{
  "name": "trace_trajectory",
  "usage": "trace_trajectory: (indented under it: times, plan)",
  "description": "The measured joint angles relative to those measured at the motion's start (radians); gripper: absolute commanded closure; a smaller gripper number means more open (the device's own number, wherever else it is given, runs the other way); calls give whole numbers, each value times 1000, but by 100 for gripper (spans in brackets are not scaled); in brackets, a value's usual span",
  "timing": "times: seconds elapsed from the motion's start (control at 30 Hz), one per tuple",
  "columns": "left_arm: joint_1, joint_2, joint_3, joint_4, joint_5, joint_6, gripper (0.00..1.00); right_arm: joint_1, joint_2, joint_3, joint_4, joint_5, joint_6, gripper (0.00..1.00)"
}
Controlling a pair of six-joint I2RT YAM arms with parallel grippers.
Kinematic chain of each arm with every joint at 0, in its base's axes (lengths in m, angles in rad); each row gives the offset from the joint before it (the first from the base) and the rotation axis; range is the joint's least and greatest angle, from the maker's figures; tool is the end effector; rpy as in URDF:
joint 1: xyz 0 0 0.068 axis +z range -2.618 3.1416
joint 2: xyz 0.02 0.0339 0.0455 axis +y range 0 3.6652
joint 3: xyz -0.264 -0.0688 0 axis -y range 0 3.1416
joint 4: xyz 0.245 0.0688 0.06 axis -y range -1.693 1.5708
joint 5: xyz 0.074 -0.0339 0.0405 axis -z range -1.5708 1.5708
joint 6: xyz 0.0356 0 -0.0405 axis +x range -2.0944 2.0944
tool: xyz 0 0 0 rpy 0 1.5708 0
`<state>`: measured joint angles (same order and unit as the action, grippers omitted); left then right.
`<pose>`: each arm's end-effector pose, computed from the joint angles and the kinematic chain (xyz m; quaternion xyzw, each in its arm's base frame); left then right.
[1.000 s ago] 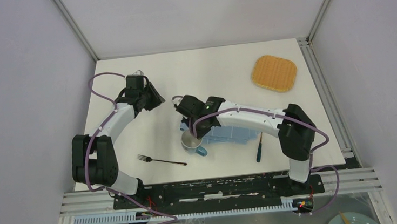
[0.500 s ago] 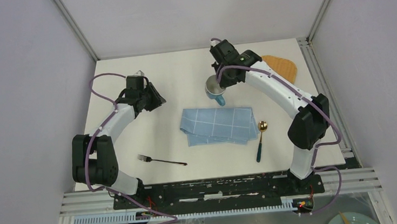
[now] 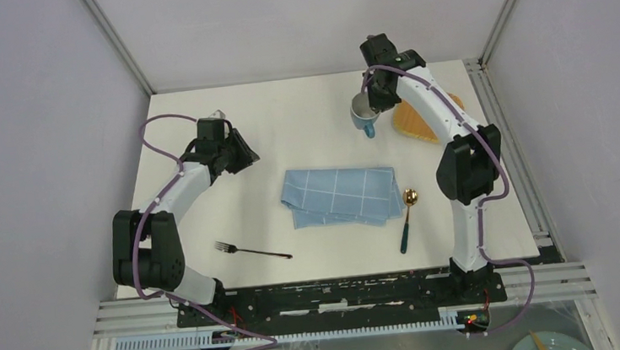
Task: Set the dinner table for one person
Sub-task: Place the cup at the center of the board.
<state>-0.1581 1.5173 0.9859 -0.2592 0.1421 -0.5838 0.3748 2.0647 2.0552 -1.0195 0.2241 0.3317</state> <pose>0.3195 -0.0560 0.2271 -0.1685 0.9074 -0.1987 0.3297 0.4187 0.1562 0.3105 0.0093 0.9579 -0.0091 0.2868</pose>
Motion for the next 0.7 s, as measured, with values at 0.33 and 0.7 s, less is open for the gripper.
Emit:
trace_trajectory:
  times: [0.33,0.7]
  plan:
    - [0,0,0,0,2,0,62,-122,24,19,-7,10,28,100]
    - [0,0,0,3,21,0,62,-273,-4,-135,8,32,69,100]
